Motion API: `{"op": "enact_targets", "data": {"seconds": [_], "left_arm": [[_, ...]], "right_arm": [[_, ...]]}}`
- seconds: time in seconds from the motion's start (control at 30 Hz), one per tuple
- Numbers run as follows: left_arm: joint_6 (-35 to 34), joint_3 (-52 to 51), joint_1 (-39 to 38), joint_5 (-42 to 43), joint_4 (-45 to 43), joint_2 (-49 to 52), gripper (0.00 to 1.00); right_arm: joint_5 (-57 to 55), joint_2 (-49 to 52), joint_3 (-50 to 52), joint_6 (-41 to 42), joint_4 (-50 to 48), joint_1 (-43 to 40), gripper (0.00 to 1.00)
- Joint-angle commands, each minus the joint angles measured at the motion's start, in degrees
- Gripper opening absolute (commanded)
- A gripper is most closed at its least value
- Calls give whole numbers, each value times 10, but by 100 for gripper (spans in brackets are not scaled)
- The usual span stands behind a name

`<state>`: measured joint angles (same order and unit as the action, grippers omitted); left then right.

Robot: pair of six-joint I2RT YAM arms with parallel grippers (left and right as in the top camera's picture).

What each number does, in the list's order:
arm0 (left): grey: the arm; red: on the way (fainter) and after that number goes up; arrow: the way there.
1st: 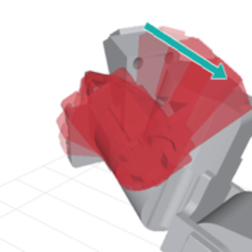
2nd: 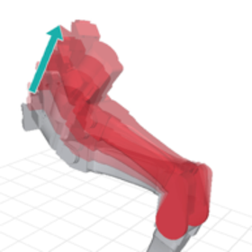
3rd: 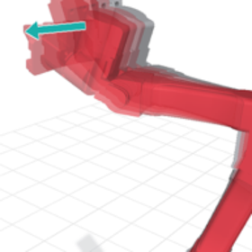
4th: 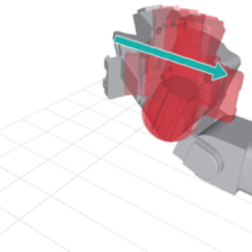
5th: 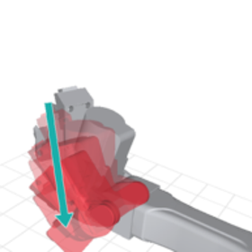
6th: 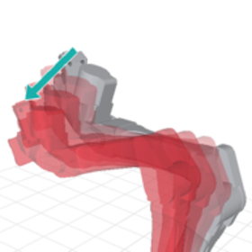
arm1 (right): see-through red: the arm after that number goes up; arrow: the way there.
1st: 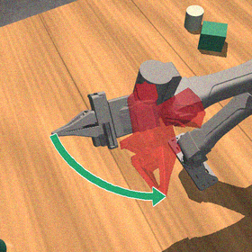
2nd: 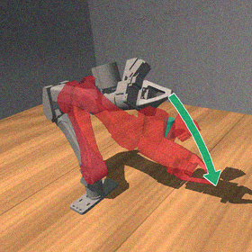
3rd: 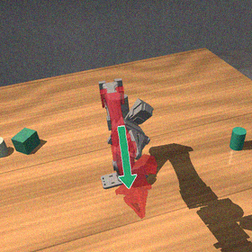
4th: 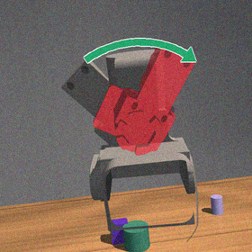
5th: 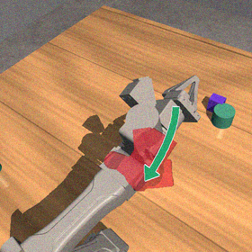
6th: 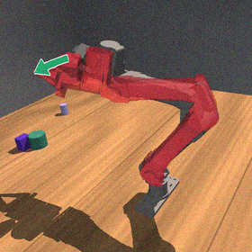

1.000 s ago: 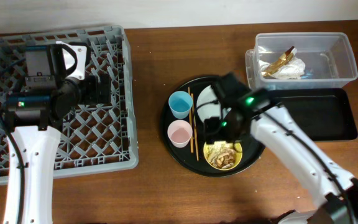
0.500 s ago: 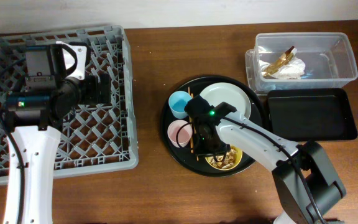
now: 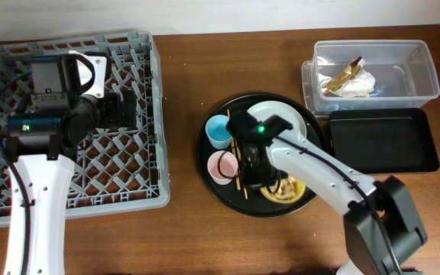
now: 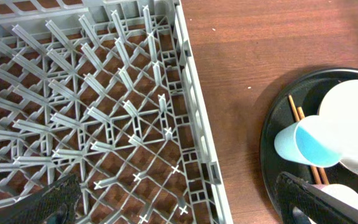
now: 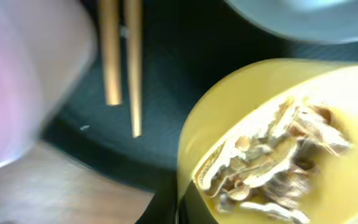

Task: Sort waste into correct bins and load items into the dishwasher rack
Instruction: 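Tip the yellow bowl over the black tray to dump scraps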

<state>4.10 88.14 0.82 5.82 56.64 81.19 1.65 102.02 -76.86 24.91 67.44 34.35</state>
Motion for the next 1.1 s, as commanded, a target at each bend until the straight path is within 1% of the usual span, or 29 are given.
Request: {"op": "enact_targets", "data": {"seconds": [0.0,0.03,0.07,0.1,0.17,0.23,0.27,0.33,0.37,0.4,0.53,0.63,0.67,0.77,0.83,0.9,1.0,1.07], "left_arm": [[7,9,1,4,1,4,99],[7,9,1,4,1,4,99],[7,9,1,4,1,4,99],[7,9,1,4,1,4,99],[7,9,1,4,1,4,99],[7,9,1,4,1,4,99],[7,9,1,4,1,4,99],[7,9,1,4,1,4,99],[7,9,1,4,1,4,99],[7,9,1,4,1,4,99],[7,9,1,4,1,4,99],[7,9,1,4,1,4,99],[7,9,1,4,1,4,99],[7,9,1,4,1,4,99],[7,9,1,4,1,4,99],[7,9,1,4,1,4,99],[7,9,1,4,1,4,99],[7,9,1,4,1,4,99]], "right_arm": [[2,-47,-113,-37,54,-21,4],[3,-54,-144,-46,73,-35,4],[7,-62,-168,-72,86,-51,4],[13,-73,-187,-109,99,-89,4],[43,-85,-189,-154,104,-151,4],[99,-85,-188,-211,104,-219,4],[111,-85,-188,-234,104,-245,4],[124,-85,-179,-275,101,-325,4],[162,-85,-168,-315,99,-370,4],[231,-85,-148,-370,95,-430,4],[384,-83,-84,-455,54,-542,4],[513,-78,-2,-506,-21,-632,4],[547,-73,25,-511,-59,-655,4],[598,-50,68,-511,-123,-694,4],[657,-21,87,-521,-160,-720,4],[701,7,87,-544,-172,-735,4],[743,36,87,-547,-191,-747,4],[830,43,87,-547,-182,-762,4]]}}
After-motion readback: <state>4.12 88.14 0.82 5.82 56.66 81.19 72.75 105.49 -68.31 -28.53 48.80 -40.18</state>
